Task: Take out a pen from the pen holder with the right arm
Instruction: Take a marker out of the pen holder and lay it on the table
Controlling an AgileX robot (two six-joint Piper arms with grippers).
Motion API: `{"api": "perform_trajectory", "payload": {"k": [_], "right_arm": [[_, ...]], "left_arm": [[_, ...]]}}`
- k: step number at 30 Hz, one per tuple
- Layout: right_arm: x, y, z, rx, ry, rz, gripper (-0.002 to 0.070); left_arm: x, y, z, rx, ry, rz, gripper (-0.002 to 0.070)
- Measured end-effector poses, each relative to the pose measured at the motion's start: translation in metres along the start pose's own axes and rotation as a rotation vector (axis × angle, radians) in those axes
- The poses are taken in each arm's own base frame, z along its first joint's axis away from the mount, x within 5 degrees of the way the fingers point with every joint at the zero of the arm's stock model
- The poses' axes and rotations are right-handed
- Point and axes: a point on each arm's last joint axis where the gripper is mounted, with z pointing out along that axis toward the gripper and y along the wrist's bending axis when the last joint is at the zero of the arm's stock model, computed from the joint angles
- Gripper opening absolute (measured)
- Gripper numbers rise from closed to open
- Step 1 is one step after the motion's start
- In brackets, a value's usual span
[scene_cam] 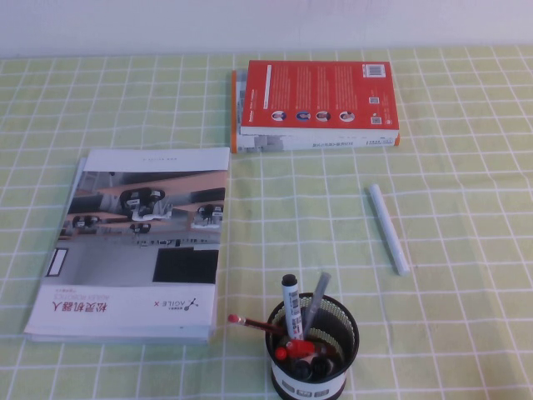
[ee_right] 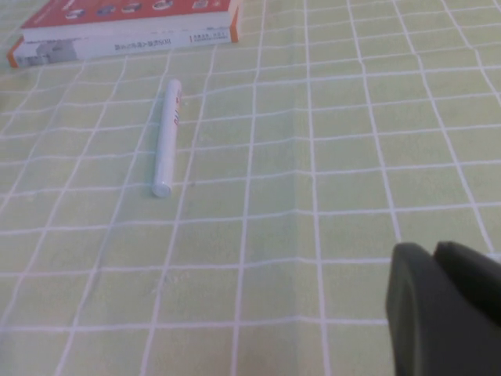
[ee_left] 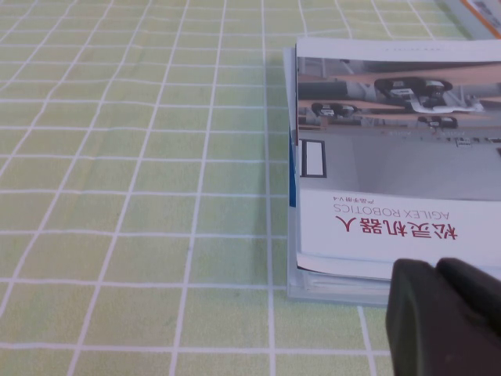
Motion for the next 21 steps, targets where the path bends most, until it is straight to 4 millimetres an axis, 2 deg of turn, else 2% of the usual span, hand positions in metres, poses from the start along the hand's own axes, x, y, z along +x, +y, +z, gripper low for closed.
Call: {"api": "perform_trajectory", "payload": {"k": [12, 21], "right_arm": [[-0.019, 0.004, -0.002, -0.076, -0.207, 0.287, -0.0013], [-0.024, 0.004, -0.003, -0.102, -0.248, 0.418, -0.0013]], "left_arm": [[0.000, 0.000, 0.000, 0.000, 0.000, 0.000, -0.0005], [0.000, 0.000, 0.000, 0.000, 0.000, 0.000, -0.0005]]}}
